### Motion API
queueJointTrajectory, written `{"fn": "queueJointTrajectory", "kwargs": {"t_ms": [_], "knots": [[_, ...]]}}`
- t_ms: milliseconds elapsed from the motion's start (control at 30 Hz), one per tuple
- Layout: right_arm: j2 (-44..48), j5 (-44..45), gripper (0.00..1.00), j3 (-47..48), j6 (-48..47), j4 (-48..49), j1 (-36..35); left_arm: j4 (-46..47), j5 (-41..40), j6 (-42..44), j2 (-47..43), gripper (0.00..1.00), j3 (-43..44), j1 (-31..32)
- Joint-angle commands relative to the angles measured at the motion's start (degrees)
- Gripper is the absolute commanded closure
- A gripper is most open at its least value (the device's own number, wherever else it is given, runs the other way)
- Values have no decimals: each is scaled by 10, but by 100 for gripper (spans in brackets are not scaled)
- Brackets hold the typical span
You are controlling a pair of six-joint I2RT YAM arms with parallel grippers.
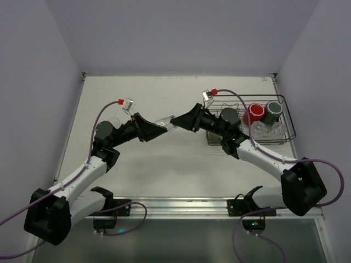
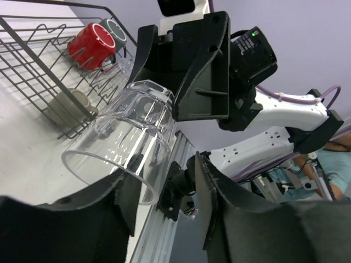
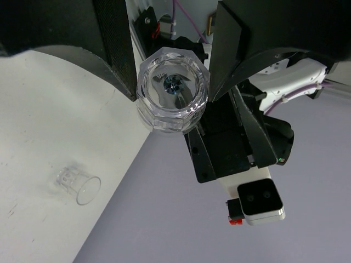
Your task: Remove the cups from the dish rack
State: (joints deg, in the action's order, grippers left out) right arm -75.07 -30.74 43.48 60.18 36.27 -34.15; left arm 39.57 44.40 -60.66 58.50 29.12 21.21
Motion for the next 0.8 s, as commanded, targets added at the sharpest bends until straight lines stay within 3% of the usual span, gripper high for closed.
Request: {"fn": "queueJointTrajectory", "kwargs": {"t_ms": [0,100,133,200,233,267,300,333,367,400,533,700,767], "knots": [[-7,-7,78,-2,18,67,-6,33,9,-8,5,56,6,6],[-17,-14,78,-6,22,80,-8,31,1,-3,2,71,8,7],[-21,-18,78,-4,28,84,-10,27,-6,1,-1,84,8,7],[-26,-23,71,-9,35,103,-12,-1,-40,33,-15,93,18,6],[-25,-21,63,-15,40,107,-12,-65,-59,55,-22,99,28,6],[-20,-19,38,-24,38,107,-12,-124,-83,119,-29,100,64,6],[-14,-14,23,-29,32,101,-12,-184,-148,155,-40,100,86,6],[-7,-6,10,-36,16,93,-11,-295,-184,186,-43,100,111,6],[9,-3,1,-38,6,80,-11,-350,-218,247,-38,100,162,6],[17,1,1,-37,-8,44,-11,-472,-289,272,-30,100,190,6],[67,52,1,-32,-101,-93,-11,-668,-417,361,34,100,314,4],[127,103,1,-22,-192,-251,-11,-788,-524,425,111,100,381,-20],[142,118,1,-18,-223,-278,-10,-800,-520,438,129,100,387,-61]]}}
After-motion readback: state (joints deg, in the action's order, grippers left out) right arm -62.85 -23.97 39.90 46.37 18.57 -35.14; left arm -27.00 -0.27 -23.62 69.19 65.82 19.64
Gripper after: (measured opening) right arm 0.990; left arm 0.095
